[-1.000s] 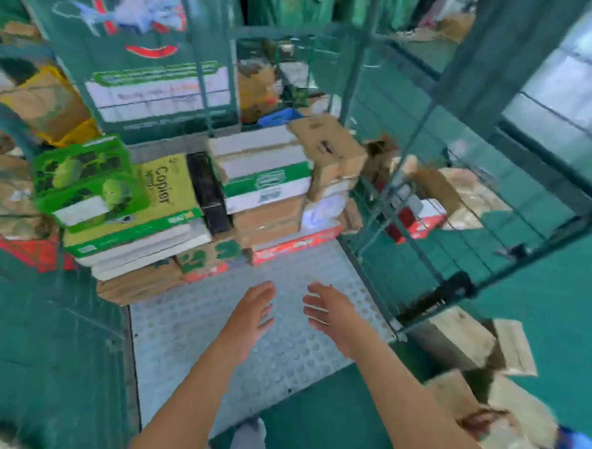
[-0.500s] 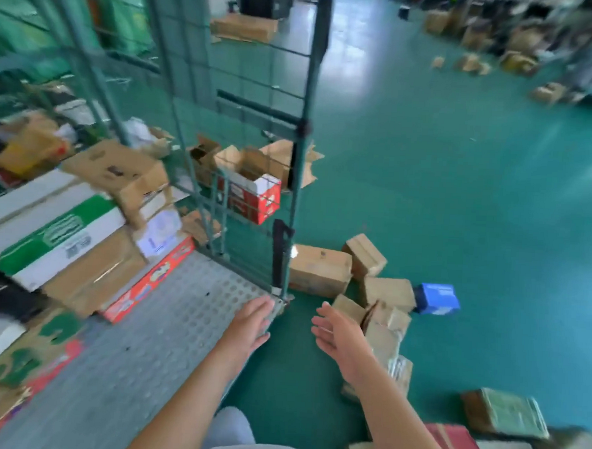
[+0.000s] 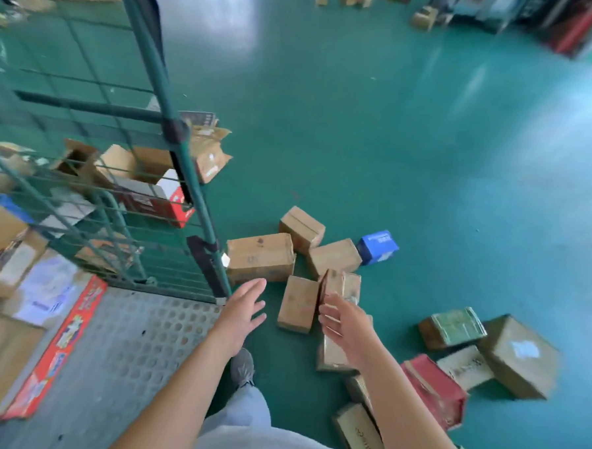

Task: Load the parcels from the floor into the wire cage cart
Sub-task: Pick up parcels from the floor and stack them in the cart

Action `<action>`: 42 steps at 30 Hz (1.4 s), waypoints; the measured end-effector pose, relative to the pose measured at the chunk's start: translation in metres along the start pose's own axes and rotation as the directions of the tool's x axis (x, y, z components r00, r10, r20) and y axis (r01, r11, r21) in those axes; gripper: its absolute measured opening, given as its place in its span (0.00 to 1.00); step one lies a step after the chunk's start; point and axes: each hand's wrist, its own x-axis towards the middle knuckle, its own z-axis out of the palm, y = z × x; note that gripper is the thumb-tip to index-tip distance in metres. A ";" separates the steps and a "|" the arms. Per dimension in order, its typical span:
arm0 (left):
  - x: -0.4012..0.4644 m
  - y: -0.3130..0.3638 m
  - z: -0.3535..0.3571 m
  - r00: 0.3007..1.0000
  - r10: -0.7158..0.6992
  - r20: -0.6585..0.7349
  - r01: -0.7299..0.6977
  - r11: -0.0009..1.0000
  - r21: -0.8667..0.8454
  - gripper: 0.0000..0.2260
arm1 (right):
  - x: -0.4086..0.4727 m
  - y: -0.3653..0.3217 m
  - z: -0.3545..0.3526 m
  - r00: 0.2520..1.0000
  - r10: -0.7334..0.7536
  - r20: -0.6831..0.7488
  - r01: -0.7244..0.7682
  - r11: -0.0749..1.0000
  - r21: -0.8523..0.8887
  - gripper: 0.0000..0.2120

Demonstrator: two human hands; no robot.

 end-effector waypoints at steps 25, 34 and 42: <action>0.264 0.115 0.046 0.966 -0.254 0.044 0.243 0.954 0.176 0.13 | 0.199 -0.128 0.030 0.942 0.259 -0.213 -0.216 0.955 0.205 0.16; 0.356 0.106 0.058 0.935 -0.316 -0.158 0.337 0.932 0.131 0.21 | 0.313 -0.176 0.041 0.944 0.313 -0.107 -0.318 0.947 -0.040 0.15; 0.497 0.038 0.037 0.811 -0.463 -0.357 0.508 0.860 0.038 0.21 | 0.471 -0.140 0.072 0.939 0.334 -0.087 -0.345 0.897 -0.277 0.10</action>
